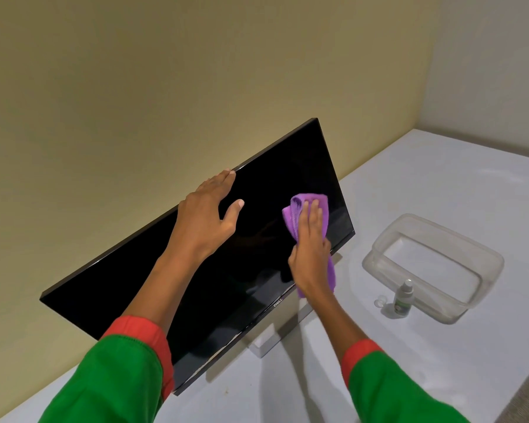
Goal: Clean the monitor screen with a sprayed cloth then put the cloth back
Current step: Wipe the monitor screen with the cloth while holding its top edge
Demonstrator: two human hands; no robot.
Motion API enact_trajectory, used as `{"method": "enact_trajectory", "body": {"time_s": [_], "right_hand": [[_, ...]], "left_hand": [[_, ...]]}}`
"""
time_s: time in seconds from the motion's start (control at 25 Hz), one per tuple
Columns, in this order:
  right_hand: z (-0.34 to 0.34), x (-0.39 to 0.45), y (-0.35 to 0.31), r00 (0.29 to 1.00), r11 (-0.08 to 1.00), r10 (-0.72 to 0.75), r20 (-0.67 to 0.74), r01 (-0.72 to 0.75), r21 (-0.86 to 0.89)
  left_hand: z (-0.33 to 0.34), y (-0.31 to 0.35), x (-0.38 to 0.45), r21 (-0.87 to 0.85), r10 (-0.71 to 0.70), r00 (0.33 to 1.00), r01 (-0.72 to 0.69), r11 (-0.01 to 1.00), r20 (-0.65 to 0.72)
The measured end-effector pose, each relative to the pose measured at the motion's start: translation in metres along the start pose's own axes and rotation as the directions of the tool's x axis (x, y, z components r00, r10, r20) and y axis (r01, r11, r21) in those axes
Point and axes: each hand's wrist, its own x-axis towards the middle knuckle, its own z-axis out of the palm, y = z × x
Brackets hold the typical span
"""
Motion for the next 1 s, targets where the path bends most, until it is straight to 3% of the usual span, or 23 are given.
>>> {"method": "enact_trajectory", "body": {"time_s": [0.16, 0.36, 0.56, 0.8, 0.88, 1.0], "right_hand": [[-0.015, 0.031, 0.025, 0.966, 0.956, 0.26, 0.001, -0.258, 0.141], [-0.005, 0.015, 0.037, 0.866, 0.844, 0.478, 0.148, -0.499, 0.199], [0.014, -0.039, 0.004, 0.918, 0.876, 0.364, 0.159, -0.395, 0.278], [0.019, -0.047, -0.031, 1.0, 0.986, 0.0, 0.03, -0.005, 0.167], [0.009, -0.028, -0.021, 1.0, 0.984, 0.0, 0.015, -0.003, 0.18], [-0.003, -0.003, 0.006, 0.986, 0.953, 0.167, 0.006, -0.163, 0.257]], "left_hand": [[0.0, 0.001, -0.001, -0.001, 0.009, 1.0, -0.009, 1.0, 0.01], [0.0, 0.0, -0.001, 0.004, 0.007, 1.0, -0.007, 1.0, 0.01], [-0.001, 0.0, 0.0, 0.034, 0.015, 1.0, -0.016, 0.999, 0.007], [-0.003, 0.001, 0.0, 0.045, 0.018, 1.0, -0.018, 0.999, 0.019], [-0.004, 0.002, -0.001, 0.041, 0.023, 0.999, -0.024, 0.999, 0.022], [-0.004, 0.002, -0.002, 0.039, 0.031, 0.999, -0.032, 0.999, 0.024]]}}
